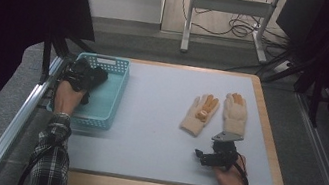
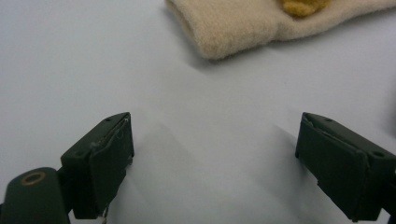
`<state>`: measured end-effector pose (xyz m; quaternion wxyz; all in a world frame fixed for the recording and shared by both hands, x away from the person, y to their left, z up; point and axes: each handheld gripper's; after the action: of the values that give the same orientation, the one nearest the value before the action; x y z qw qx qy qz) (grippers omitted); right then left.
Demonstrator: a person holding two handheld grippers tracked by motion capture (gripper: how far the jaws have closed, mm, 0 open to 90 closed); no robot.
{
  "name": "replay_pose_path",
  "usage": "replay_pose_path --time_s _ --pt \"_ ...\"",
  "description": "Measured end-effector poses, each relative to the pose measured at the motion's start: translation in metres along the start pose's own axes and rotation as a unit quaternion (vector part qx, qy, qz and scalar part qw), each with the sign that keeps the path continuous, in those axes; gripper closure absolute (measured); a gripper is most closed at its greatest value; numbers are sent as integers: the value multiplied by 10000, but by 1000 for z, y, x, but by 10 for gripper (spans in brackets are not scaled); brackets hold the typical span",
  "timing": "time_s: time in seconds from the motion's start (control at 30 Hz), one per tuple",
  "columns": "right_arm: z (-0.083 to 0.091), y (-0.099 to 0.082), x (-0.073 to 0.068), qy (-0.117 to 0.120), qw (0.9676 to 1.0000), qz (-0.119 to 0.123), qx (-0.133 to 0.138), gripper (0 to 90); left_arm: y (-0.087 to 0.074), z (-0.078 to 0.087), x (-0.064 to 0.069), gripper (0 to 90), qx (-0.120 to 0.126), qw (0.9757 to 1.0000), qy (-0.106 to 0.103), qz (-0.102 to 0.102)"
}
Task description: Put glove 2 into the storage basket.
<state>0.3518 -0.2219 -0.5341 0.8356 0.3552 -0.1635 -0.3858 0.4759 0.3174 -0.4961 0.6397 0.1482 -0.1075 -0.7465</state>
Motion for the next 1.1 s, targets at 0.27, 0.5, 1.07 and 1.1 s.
replay_pose_path --time_s 0.27,0.5,1.07,1.1 --pt "0 0 0 0 10000 1 1 110 -2 -5 -2 361 -296 9982 358 -389" --pt "0 0 0 -1 10000 5 0 109 -2 16 0 124 75 9988 -63 -480" --pt "0 0 0 -3 10000 5 1 110 -13 39 4 21 1085 9845 -1325 -366" --pt "0 0 0 -2 10000 5 0 110 -13 41 6 19 1149 9836 -1323 -420"
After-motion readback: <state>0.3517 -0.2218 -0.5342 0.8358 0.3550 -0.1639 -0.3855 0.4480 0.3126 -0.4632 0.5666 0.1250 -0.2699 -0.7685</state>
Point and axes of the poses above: each handheld gripper's, and its own axes: z roughly backward along the jaws, y roughly out of its top, x roughly to its right, and after that the axes turned 4 degrees about -z, right-handed
